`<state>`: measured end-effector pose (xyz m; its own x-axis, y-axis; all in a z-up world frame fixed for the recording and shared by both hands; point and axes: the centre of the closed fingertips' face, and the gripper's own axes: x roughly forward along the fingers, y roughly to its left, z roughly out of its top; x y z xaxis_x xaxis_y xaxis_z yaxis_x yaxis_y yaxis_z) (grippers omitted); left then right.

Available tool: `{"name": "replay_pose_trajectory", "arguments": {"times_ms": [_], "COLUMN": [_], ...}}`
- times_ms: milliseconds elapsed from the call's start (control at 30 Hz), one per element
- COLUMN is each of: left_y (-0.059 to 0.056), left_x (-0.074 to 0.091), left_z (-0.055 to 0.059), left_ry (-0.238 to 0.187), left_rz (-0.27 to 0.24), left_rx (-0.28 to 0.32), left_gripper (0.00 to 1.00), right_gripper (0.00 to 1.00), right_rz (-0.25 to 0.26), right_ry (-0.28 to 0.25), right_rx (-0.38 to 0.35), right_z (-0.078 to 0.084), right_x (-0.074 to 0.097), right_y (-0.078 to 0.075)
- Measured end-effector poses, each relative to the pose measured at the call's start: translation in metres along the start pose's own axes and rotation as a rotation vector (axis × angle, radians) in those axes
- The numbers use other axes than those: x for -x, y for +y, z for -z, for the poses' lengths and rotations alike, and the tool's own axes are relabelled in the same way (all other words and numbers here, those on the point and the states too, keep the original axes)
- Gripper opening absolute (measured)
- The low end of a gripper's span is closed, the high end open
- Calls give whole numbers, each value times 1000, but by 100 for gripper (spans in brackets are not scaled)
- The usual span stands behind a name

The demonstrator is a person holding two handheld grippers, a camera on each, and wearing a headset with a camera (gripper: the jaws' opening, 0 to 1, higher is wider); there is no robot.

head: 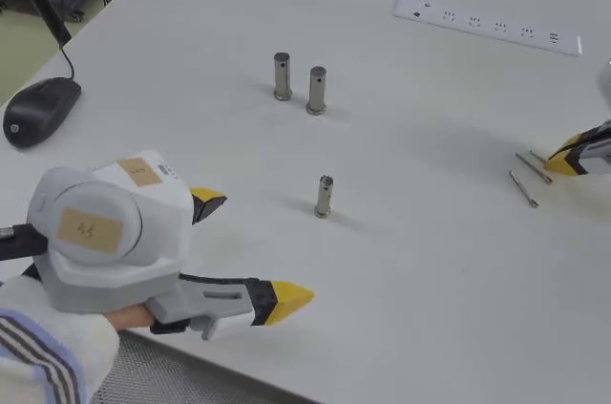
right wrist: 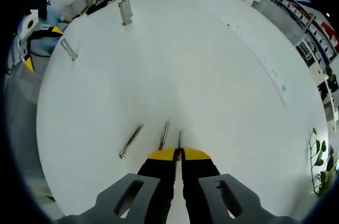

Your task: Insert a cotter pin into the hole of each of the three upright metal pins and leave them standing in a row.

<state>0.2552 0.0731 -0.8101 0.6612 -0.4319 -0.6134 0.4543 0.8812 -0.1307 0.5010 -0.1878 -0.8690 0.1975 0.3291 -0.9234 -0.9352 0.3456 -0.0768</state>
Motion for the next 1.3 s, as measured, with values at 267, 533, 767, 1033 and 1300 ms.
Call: {"name": "replay_pose_trajectory", "arguments": {"times_ms": [267,533,767,1033,1300], "left_y": [-2,-3,-3,-3,-3], "left_x": [0,-1,-1,-1,0], "left_z": [3,1,1,3,2], "left_ry": [8,2,2,6,9], "left_rz": [4,12,15,20,24], "left_rx": [-8,-11,-12,-15,-23], "left_gripper": [80,80,79,78,78], "right_gripper": [3,2,2,2,1], "right_rz": [0,7,18,25,20], "right_ry": [76,97,105,114,113], "right_rx": [113,105,123,142,142], "right_z": [0,1,1,1,2], "right_x": [-1,0,1,1,7], "right_y": [-1,0,2,4,8]}}
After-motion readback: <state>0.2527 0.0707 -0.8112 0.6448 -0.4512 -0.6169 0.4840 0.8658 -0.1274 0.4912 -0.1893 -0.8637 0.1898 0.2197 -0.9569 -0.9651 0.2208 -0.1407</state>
